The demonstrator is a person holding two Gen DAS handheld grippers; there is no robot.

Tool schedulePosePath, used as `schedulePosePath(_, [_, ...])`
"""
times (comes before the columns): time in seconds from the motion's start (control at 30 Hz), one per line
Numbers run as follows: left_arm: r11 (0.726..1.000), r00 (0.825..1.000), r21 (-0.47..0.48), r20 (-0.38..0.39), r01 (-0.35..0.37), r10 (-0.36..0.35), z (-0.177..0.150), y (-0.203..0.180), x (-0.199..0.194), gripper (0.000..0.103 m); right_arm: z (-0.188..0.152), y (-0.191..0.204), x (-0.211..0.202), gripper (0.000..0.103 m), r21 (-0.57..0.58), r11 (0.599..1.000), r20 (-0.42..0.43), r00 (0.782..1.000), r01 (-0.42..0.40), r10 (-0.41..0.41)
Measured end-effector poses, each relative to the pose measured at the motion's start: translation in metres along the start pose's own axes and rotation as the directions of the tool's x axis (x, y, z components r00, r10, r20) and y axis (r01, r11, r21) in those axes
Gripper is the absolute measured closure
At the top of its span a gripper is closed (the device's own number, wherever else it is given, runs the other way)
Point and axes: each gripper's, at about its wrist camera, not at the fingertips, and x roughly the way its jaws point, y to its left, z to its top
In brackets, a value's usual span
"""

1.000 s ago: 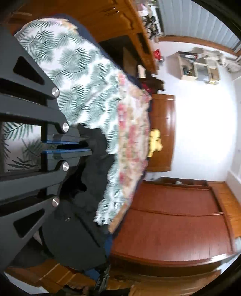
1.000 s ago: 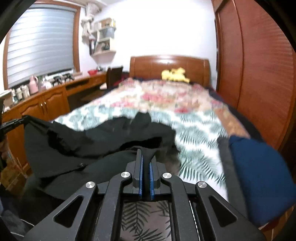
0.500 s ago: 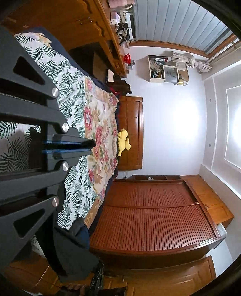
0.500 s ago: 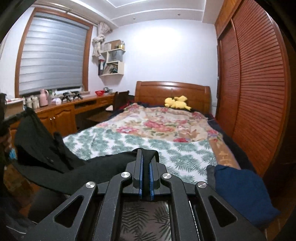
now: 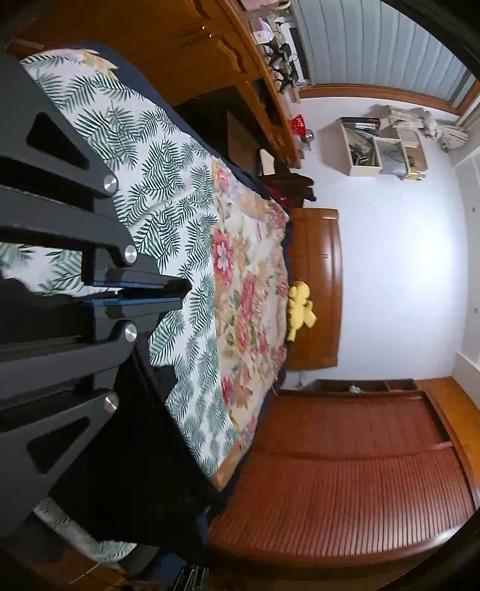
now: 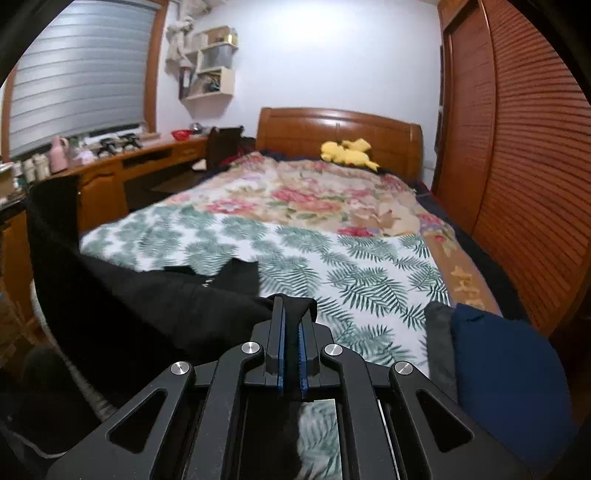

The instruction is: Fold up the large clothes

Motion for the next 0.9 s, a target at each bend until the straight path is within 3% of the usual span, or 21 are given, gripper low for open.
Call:
schedulePosePath(0.33, [0.999, 0.999, 0.034, -0.038, -0.037, 0.038, 0.032, 0.006, 0.102, 0.101, 0.045, -0.03, 0.123, 0.1, 0.03, 0.998, -0.015, 0.999, 0.047, -0.047])
schedulePosePath(0.5, [0.999, 0.997, 0.035, -0.063, -0.038, 0.04, 0.035, 0.01, 0.143, 0.101, 0.051, -0.039, 0.183, 0.1, 0.043, 0.994, -0.071, 0.993, 0.102, -0.099])
schedulePosePath(0.7, [1.0, 0.993, 0.005, -0.122, 0.002, -0.001, 0.013, 0.011, 0.172, 0.098, 0.042, -0.046, 0.248, 0.1, 0.054, 0.988, -0.158, 0.978, 0.145, -0.135])
schedulePosePath(0.8, [1.0, 0.988, 0.016, -0.154, 0.008, -0.005, -0.009, 0.004, 0.175, 0.095, 0.03, -0.044, 0.28, 0.1, 0.031, 0.989, -0.249, 0.96, 0.142, -0.13])
schedulePosePath(0.9, [0.998, 0.982, 0.021, -0.182, 0.053, -0.048, -0.028, -0.007, 0.174, 0.09, 0.023, -0.041, 0.287, 0.09, 0.018, 0.988, -0.279, 0.95, 0.154, -0.143])
